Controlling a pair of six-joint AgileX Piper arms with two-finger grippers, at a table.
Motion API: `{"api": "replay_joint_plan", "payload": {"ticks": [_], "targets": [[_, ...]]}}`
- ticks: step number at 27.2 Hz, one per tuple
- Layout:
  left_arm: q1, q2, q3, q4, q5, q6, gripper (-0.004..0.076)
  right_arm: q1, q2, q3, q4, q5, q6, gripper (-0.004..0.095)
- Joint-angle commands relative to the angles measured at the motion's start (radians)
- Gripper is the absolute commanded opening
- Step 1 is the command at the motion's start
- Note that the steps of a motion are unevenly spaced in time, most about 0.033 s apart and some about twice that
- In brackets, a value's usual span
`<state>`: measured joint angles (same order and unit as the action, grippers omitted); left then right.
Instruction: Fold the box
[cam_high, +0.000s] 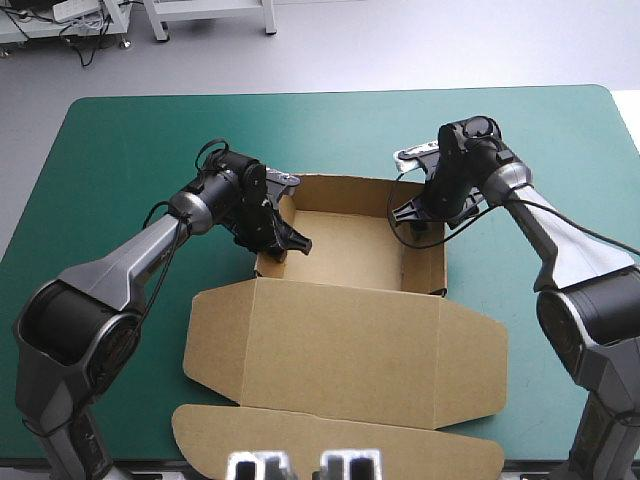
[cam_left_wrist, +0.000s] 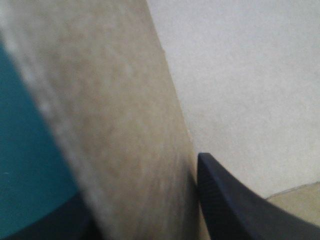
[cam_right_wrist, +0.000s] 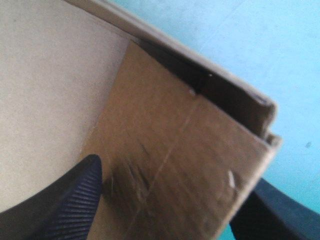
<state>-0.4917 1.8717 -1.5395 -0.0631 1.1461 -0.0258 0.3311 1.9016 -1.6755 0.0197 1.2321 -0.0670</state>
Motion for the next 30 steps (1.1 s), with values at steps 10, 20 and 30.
{"api": "replay_joint_plan", "payload": {"ticks": [10, 20, 30], "targets": [[0.031, -0.057, -0.223, 0.033, 0.094, -0.015, 0.0438, -0.001, -0.120, -0.036, -0.003, 0.016, -0.008, 0.0656], [0.031, -0.059, -0.406, 0.022, 0.140, -0.003, 0.0438, -0.001, -0.164, -0.061, -0.006, 0.016, 0.000, 0.0656], [0.031, -0.213, -0.398, 0.071, 0.140, 0.188, -0.0004, -0.001, -0.285, -0.061, 0.020, 0.016, -0.023, 0.0656]]}}
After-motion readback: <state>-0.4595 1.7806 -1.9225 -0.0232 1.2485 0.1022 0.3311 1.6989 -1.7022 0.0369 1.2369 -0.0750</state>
